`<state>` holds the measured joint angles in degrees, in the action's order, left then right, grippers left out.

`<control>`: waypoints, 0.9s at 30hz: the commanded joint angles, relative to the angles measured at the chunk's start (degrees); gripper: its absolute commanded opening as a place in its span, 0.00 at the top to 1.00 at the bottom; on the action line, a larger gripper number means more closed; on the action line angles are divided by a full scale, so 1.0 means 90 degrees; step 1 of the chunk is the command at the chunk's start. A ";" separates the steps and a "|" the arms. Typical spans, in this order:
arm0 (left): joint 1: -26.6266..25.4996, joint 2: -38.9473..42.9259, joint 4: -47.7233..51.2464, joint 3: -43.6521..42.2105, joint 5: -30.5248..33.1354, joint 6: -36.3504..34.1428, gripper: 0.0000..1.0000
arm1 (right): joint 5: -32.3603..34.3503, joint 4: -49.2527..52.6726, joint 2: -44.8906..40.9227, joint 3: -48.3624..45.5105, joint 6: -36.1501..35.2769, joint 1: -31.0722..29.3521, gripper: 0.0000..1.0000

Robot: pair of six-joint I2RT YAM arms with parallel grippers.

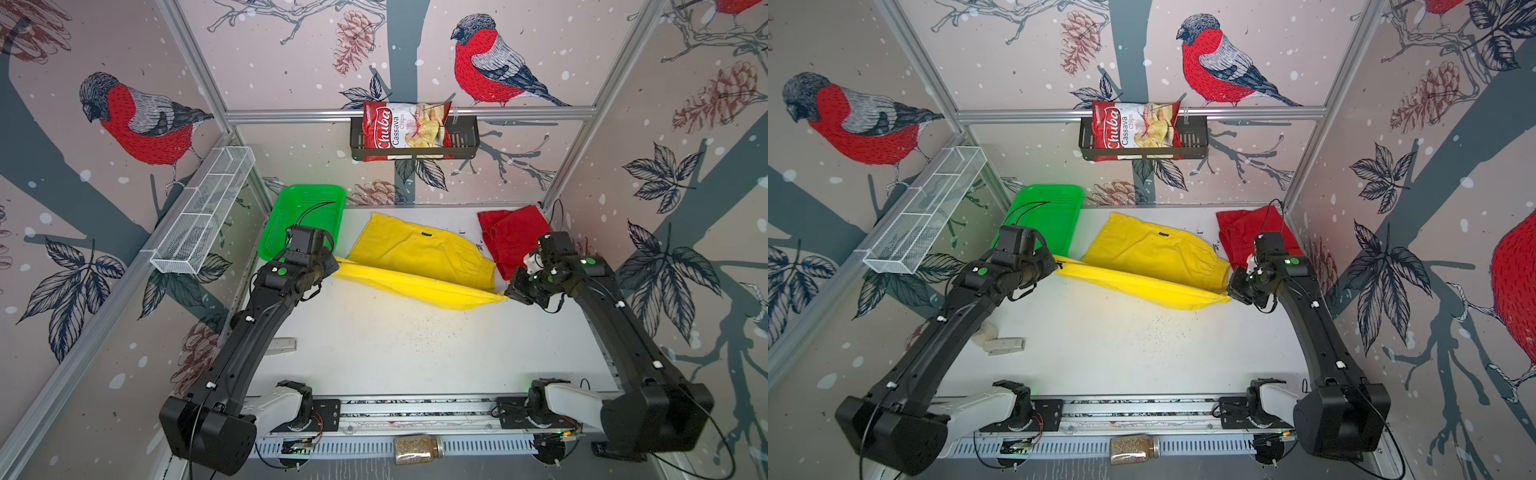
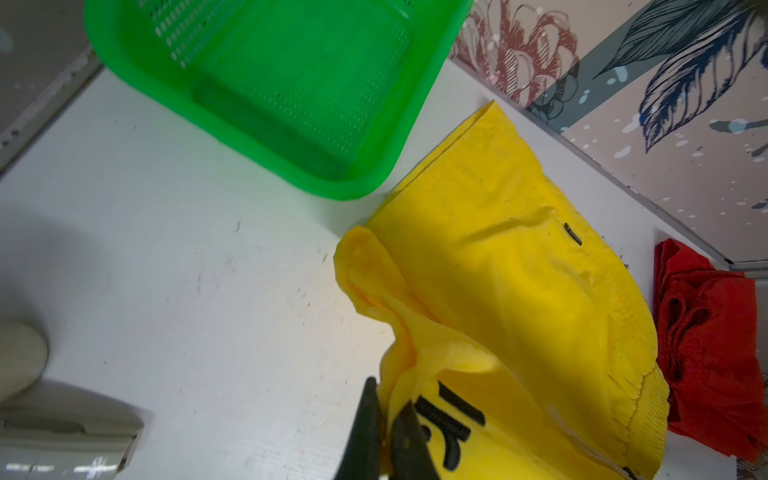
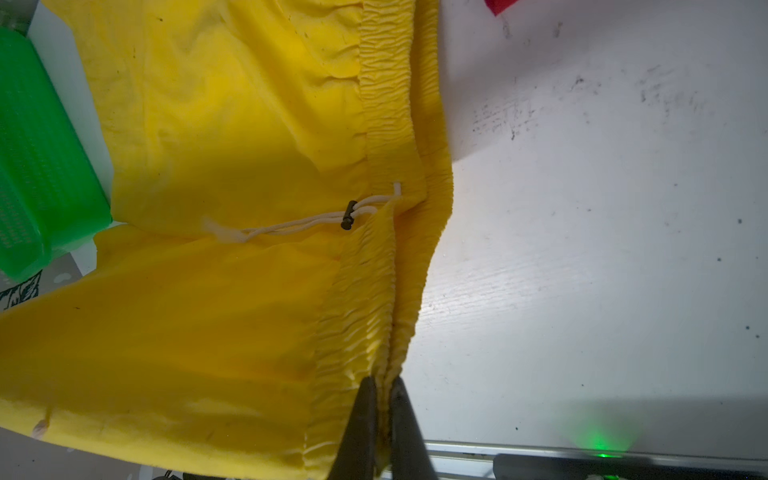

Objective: Fold and stack the shorts
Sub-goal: 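Lift the nearer edge with both grippers and fold it over the farther half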

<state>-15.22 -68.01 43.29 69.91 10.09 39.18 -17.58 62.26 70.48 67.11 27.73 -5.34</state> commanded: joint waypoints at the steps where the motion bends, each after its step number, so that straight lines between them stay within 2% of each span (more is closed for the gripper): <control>1: 0.0031 -0.0267 -0.0512 0.0435 0.1207 -0.0689 1.00 | 0.0890 0.0459 0.0328 0.0377 -0.0421 0.0076 1.00; 7: 0.0010 -0.0749 -0.0761 0.1000 0.1025 -0.1007 1.00 | 0.1006 0.0495 0.0798 0.1038 -0.0574 0.0145 1.00; 27: -0.0028 -0.1744 -0.1487 0.1747 0.0899 -0.1522 1.00 | 0.1172 0.0792 0.2241 0.2689 -0.1178 0.0364 1.00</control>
<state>-15.86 -83.15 34.59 84.86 10.63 26.81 -14.90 65.93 89.62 89.84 19.62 -2.76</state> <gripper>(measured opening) 0.065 0.080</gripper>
